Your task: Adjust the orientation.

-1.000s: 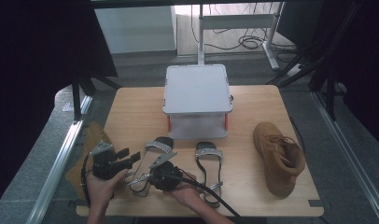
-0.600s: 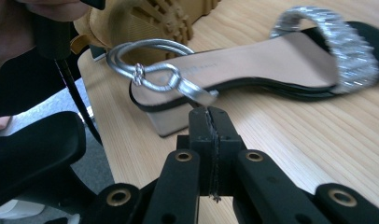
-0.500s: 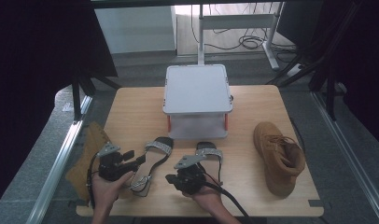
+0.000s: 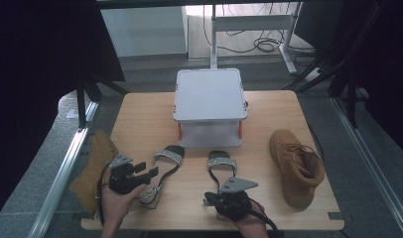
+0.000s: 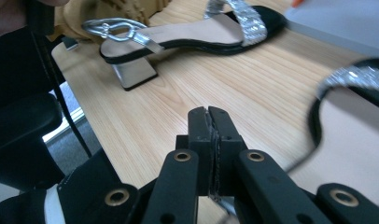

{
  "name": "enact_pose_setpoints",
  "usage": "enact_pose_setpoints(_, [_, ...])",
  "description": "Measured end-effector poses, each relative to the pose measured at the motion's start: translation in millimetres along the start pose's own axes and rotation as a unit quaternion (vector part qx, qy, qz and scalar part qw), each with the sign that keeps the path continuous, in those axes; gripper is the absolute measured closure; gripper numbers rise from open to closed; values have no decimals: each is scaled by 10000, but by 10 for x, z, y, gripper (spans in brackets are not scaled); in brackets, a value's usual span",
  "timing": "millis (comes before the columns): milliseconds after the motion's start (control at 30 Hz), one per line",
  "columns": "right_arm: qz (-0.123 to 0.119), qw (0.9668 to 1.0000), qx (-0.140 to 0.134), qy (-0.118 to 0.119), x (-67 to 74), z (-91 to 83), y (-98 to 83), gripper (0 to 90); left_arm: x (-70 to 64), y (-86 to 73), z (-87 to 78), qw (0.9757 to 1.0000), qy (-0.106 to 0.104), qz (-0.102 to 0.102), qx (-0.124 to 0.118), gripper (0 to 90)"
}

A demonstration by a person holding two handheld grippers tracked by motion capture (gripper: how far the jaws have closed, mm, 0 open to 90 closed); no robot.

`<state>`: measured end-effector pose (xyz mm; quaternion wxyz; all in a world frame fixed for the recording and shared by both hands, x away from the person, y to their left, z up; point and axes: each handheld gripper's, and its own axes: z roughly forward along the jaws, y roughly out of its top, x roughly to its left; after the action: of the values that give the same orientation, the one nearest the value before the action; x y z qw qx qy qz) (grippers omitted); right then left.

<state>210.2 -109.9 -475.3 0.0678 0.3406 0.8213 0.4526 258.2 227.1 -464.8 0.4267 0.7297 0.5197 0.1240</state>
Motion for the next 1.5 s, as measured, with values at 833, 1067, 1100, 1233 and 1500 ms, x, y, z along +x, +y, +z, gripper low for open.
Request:
enact_pose_setpoints(833, [23, 9998, 169, -62, 46, -164, -302, 882, -26, -43, 63, 9998, -45, 87, 149, 413])
enact_pose_setpoints(1067, [-54, 9994, 319, -104, 107, -10, -330, 881, -29, -51, 85, 9998, -46, 96, 177, 413])
enact_pose_setpoints(1100, [-51, 9994, 332, -114, 106, 4, -336, 882, -34, -55, 89, 9998, -53, 81, 184, 413])
enact_pose_setpoints(1233, [-94, 9993, 316, -154, 117, 28, -353, 884, -34, -53, 82, 9998, -32, 101, 154, 413])
enact_pose_setpoints(1500, [-254, 9981, 462, -327, 155, 48, -374, 890, -38, -53, 72, 9998, -33, 120, 152, 412])
